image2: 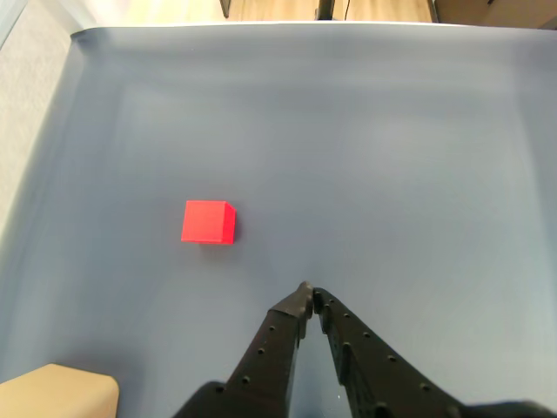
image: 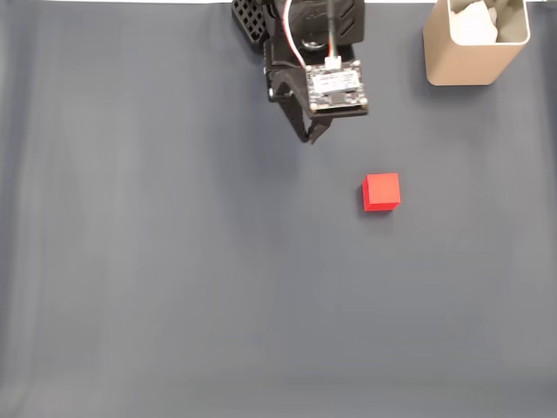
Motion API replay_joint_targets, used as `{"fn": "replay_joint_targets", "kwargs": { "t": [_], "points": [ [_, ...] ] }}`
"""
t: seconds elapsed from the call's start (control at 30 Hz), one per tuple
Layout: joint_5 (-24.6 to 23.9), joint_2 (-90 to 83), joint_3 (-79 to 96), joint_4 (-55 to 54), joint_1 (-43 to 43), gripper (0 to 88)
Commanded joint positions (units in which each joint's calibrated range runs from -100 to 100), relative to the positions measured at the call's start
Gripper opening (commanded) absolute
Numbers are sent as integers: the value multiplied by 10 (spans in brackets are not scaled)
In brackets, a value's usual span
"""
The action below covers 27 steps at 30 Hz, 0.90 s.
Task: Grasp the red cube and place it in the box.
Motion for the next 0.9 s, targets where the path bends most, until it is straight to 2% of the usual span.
{"fn": "replay_joint_targets", "kwargs": {
  "t": [0.0,0.43,0.87],
  "points": [
    [-8,37,-83,43,-20,8],
    [-59,182,-271,141,-114,52],
    [-70,290,-365,137,-143,148]
  ]
}}
